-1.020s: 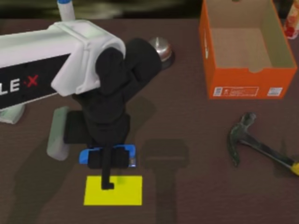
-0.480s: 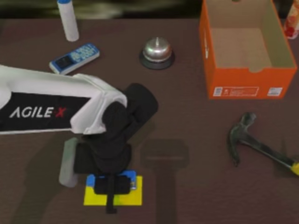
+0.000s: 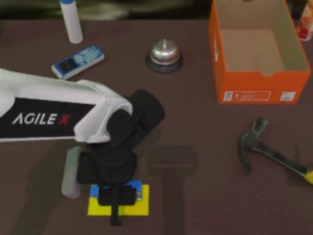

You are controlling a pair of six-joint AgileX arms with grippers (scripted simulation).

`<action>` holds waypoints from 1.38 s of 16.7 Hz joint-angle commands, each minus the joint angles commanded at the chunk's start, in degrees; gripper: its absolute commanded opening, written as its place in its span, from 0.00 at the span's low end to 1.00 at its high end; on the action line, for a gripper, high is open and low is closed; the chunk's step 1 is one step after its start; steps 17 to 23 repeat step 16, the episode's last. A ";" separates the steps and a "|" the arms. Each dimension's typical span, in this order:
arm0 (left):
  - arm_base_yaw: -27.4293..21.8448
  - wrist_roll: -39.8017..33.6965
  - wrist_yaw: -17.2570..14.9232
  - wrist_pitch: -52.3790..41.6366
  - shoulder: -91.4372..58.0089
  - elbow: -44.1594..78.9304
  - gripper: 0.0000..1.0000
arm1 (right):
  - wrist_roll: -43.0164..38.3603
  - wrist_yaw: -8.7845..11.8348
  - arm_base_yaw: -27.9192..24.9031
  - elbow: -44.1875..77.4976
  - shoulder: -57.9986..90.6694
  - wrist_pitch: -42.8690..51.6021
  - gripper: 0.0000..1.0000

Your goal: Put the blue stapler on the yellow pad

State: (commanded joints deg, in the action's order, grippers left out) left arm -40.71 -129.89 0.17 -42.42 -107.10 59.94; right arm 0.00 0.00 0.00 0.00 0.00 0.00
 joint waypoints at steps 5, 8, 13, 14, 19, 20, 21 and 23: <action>0.00 0.00 0.00 0.00 0.00 0.00 0.60 | 0.00 0.00 0.00 0.00 0.00 0.00 1.00; 0.00 0.00 0.00 0.00 0.00 0.00 0.83 | 0.00 0.00 0.00 0.00 0.00 0.00 1.00; 0.00 0.00 0.00 0.00 0.00 0.00 1.00 | 0.00 0.00 0.00 0.00 0.00 0.00 1.00; 0.00 0.00 0.00 0.00 0.00 0.00 1.00 | 0.00 0.00 0.00 0.00 0.00 0.00 1.00; 0.00 0.00 0.00 0.00 0.00 0.00 1.00 | 0.00 0.00 0.00 0.00 0.00 0.00 1.00; 0.00 0.00 0.00 0.00 0.00 0.00 1.00 | 0.00 0.00 0.00 0.00 0.00 0.00 1.00; 0.00 0.00 0.00 0.00 0.00 0.00 1.00 | 0.00 0.00 0.00 0.00 0.00 0.00 1.00; 0.00 0.00 0.00 0.00 0.00 0.00 1.00 | 0.00 0.00 0.00 0.00 0.00 0.00 1.00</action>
